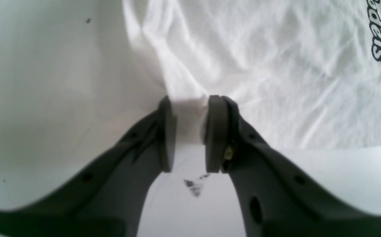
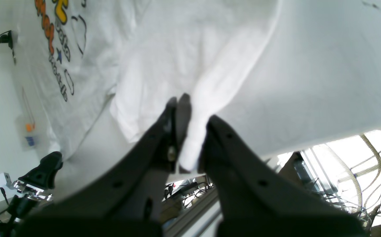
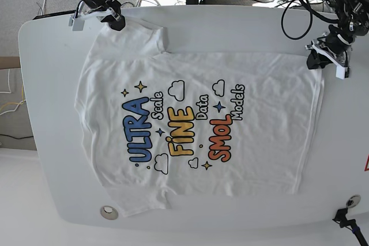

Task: Fold the T-shirt properly
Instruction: 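Close both grippers on the shoulder corners and lift the shirt, then drag the held shoulders across the shirt toward the hem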

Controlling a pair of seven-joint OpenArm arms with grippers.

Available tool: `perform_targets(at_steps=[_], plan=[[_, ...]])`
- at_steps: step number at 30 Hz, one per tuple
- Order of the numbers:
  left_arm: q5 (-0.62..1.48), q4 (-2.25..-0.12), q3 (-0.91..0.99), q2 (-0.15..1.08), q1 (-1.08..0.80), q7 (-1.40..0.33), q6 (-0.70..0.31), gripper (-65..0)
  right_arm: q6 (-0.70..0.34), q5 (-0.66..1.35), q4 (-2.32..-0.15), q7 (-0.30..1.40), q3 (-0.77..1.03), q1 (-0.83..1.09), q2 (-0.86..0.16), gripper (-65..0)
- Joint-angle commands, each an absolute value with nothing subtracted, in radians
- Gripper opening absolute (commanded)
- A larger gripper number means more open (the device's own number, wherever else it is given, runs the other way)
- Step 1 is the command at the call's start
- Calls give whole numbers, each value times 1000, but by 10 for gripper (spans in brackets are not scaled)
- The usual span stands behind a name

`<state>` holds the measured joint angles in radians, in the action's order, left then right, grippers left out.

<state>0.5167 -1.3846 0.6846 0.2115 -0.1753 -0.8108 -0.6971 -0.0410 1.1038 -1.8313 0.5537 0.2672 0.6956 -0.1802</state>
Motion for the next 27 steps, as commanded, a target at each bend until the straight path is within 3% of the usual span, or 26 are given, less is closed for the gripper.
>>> perform_targets(at_steps=[1,4,13,23,27], plan=[[512,-1394,688,226,-170,-820,-698,-571,-53,1115,-1847,542,271,702,-186,-650],[512,-1394,690,226,-170,-820,-698,-650,-54,1115,-1850,542,272,704,-186,-650],[516,-1411,691,231,-234,-820,-698,-650,-54,1124,-1891,542,275,743,-185,-650],[518,-1681,734,228,-495,-823,-698,-650,-54,1125,-1968,542,274,891,-185,-650],[518,-1770,736,228,-565,-823,-698,-650,-56,1233,-1975,542,277,937,-186,-650]])
